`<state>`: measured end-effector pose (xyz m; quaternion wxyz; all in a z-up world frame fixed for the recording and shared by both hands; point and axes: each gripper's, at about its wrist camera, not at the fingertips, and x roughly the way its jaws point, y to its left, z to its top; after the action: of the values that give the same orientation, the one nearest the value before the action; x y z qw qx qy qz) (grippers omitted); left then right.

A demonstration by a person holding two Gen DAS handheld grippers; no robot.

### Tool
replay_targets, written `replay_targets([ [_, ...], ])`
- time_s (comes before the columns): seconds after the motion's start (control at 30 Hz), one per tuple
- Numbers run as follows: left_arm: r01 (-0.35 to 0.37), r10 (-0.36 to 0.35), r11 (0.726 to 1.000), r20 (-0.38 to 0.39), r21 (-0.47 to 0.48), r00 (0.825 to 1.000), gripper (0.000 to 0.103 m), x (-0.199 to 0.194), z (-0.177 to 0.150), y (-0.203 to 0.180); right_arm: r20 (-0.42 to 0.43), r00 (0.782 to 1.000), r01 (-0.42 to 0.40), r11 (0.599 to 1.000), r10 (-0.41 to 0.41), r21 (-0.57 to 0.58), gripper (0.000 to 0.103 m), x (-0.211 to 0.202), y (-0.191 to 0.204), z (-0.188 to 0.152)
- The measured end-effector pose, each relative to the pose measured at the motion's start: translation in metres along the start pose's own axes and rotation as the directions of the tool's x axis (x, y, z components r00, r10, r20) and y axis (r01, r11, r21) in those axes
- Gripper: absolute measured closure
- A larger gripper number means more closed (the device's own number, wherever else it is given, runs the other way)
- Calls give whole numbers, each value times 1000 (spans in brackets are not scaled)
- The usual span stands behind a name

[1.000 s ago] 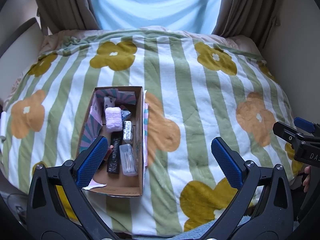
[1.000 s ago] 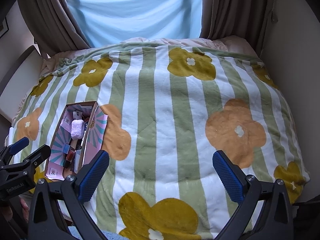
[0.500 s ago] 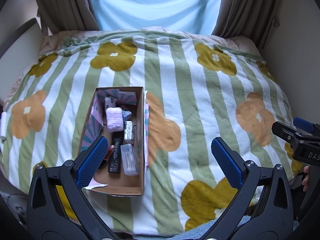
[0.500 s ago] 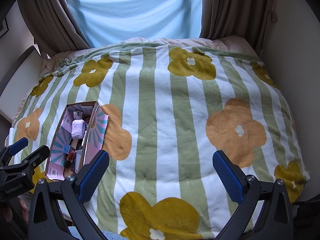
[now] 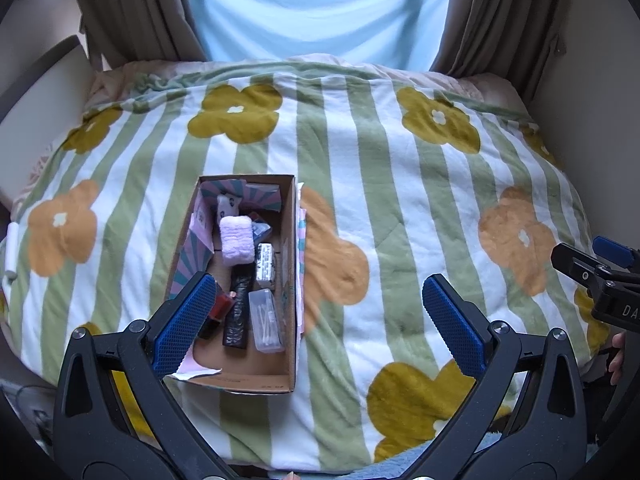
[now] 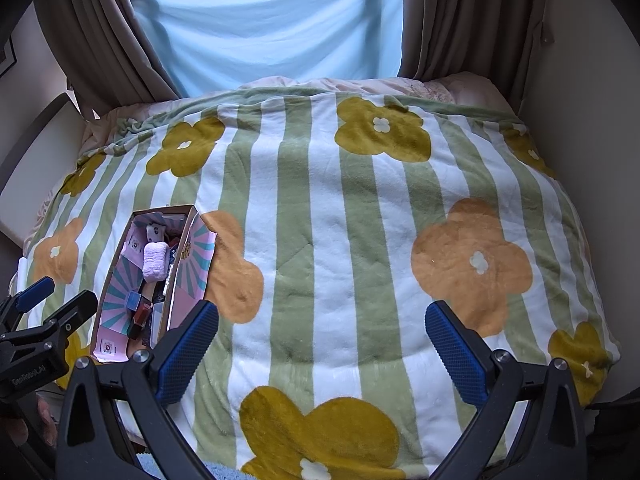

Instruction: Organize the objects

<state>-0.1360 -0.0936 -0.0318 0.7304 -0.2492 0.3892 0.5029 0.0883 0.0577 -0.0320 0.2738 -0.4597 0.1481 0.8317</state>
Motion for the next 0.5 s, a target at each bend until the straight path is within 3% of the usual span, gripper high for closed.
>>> replay_targets([
  [0.23,22,-22,1000,38,-15,999,0,-6,3,3,0,1000,0,1000,0,0,0,0,1,-1],
  [0.5,40,-39,998,9,-53,999,0,-1,2,6,-1,1000,4,1000,-4,6,1,1,1,1],
])
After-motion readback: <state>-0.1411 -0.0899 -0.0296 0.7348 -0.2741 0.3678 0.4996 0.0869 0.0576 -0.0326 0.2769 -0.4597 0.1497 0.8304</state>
